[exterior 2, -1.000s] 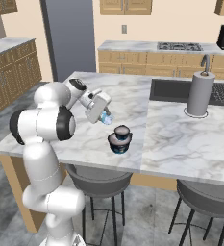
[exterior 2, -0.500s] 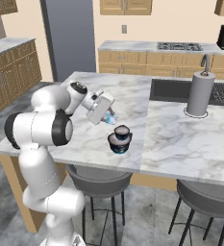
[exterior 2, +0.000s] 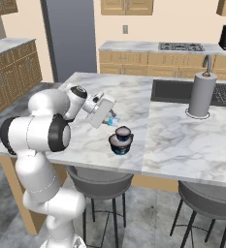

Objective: Stack the yogurt containers by placing the smaller containers on top of the larger containers.

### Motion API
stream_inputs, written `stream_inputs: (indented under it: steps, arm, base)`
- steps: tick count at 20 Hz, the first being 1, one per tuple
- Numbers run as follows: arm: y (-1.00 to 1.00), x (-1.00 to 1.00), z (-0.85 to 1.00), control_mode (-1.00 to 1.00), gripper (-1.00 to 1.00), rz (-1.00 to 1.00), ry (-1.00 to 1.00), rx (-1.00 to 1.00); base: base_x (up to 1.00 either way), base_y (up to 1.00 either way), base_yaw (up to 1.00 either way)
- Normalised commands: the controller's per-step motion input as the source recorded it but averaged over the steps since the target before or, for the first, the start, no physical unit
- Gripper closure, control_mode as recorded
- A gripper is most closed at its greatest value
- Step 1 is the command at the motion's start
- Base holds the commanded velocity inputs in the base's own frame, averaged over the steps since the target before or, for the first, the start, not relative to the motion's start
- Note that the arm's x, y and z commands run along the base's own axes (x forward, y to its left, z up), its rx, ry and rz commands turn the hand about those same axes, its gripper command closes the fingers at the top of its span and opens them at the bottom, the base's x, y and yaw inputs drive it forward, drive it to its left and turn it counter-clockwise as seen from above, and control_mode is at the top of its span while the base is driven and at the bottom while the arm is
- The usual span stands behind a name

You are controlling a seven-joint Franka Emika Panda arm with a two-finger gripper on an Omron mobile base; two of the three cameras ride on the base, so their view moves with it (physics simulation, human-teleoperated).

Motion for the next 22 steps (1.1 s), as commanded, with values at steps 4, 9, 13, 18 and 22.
stream_inputs:
  steps: [4,9,13,18,22]
  arm:
    - [0.0,0.04,-0.17,-1.0,1.0,0.09,0.07,0.0]
    - [0.0,0.1,-0.11,-1.0,1.0,0.07,0.05,0.02]
    - [0.0,0.19,-0.06,-1.0,1.0,0.06,0.0,0.03]
    - [0.0,0.11,-0.08,-1.0,1.0,0.03,0.0,0.04]
    - [0.0,0.02,-0.14,-1.0,1.0,0.02,0.0,0.03]
  base:
    - [0.0,0.0,0.0]
    - [0.0,0.0,0.0]
    - [0.0,0.0,0.0]
    - [0.0,0.0,0.0]
    - [0.0,0.0,0.0]
